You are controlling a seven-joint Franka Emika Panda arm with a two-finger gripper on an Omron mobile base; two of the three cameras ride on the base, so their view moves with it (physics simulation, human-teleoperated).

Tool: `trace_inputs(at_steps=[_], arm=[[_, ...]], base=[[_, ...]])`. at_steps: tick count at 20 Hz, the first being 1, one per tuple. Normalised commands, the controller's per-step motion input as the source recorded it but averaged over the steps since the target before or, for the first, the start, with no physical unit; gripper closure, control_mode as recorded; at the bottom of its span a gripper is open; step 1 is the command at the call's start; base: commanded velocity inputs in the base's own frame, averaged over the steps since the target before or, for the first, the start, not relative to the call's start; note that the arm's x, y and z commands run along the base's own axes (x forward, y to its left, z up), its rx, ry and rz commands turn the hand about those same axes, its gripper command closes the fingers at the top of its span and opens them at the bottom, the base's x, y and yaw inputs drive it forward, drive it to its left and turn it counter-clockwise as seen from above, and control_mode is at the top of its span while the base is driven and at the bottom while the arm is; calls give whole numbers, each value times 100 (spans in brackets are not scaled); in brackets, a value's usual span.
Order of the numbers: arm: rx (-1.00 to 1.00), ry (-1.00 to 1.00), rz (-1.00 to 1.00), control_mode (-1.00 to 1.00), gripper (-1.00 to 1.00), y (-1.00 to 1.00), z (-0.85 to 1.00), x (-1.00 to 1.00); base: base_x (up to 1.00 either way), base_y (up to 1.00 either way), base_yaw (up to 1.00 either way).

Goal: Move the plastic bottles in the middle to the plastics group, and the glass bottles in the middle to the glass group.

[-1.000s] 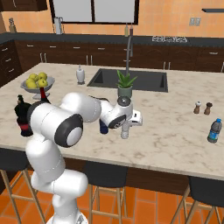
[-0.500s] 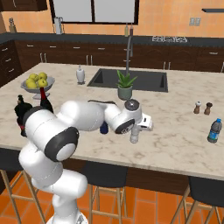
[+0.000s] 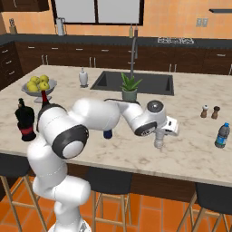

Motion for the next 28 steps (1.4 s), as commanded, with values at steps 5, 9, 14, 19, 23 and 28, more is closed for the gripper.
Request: trace_inputs(at_steps=[5, 9, 14, 19, 23, 28], arm=[[0, 5, -4, -100, 100, -79, -5, -4], [0, 3, -2, -100, 100, -58, -7, -6], [0, 0, 0, -100, 100, -56, -5, -9], [0, 0, 0, -100, 100, -62, 0, -1], [-5, 0, 0, -100, 100, -51, 0, -1], [-4, 0, 0, -100, 100, -57, 0, 0]], base=[[0, 0, 0], [0, 0, 0], [0, 0, 0], [0, 0, 0], [0, 0, 0], [0, 0, 0]])
